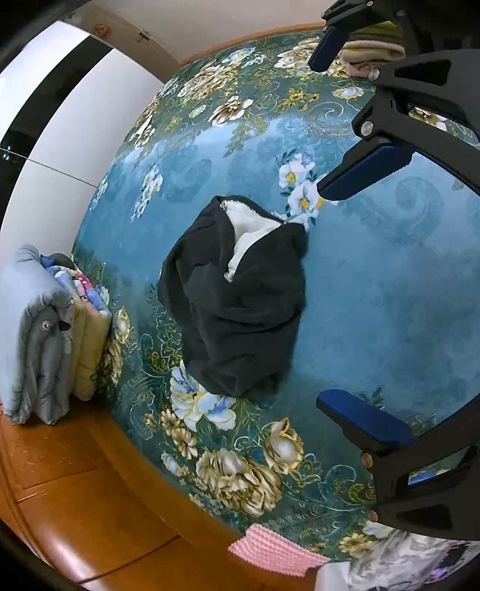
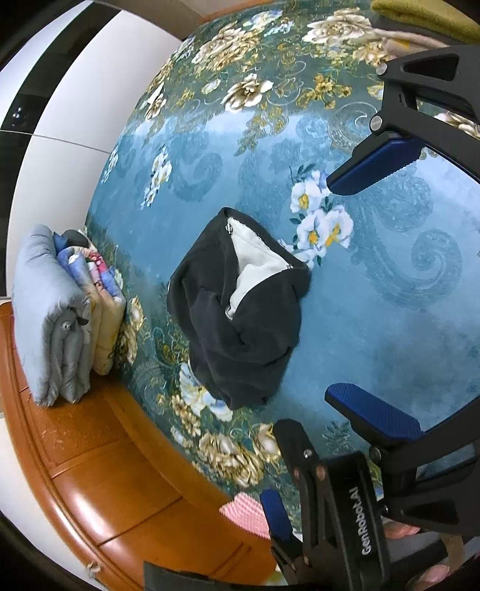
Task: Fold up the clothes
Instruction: 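Move both grippers toward the crumpled black jacket on the bed, then grasp the black jacket's edge with the left gripper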
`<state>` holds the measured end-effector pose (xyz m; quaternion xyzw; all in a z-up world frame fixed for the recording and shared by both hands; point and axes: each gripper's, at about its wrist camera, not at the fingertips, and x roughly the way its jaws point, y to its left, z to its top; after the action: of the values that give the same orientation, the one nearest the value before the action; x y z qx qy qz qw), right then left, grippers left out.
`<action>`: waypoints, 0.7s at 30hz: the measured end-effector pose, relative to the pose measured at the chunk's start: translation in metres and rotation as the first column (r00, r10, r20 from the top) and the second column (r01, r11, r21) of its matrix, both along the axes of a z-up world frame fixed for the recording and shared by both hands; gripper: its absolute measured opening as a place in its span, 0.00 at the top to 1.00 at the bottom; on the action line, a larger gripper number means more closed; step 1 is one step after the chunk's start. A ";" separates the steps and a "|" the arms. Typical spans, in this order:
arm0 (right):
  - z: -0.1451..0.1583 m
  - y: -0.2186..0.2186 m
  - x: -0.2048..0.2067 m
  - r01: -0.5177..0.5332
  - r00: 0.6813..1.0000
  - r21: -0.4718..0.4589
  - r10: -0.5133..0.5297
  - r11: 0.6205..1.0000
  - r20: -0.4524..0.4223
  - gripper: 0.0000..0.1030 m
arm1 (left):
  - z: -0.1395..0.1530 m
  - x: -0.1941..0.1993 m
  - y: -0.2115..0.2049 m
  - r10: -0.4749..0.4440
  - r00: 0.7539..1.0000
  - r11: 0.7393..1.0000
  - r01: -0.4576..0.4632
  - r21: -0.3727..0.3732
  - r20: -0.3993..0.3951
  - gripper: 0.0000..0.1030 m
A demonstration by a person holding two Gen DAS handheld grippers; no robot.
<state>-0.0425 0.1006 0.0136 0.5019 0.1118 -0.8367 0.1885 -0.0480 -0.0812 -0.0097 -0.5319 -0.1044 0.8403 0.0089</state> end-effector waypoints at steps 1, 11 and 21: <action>-0.003 -0.007 -0.005 0.011 1.000 0.012 -0.011 1.000 0.009 0.00 | -0.003 -0.005 -0.006 -0.008 1.000 1.000 0.008 -0.001 0.001 0.01; -0.041 -0.075 -0.038 0.005 0.994 0.151 -0.022 0.988 0.110 0.00 | -0.060 -0.038 -0.071 -0.011 0.998 0.998 0.007 0.061 0.068 0.01; -0.084 -0.111 -0.068 -0.068 0.979 0.249 0.017 0.966 0.204 0.00 | -0.117 -0.072 -0.096 0.026 0.987 0.991 -0.046 0.127 0.159 0.01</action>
<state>-0.1103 -0.0106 -0.0703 0.6010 0.2096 -0.7564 0.1509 -0.1204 -0.1772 -0.1262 -0.5929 -0.1692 0.7871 0.0203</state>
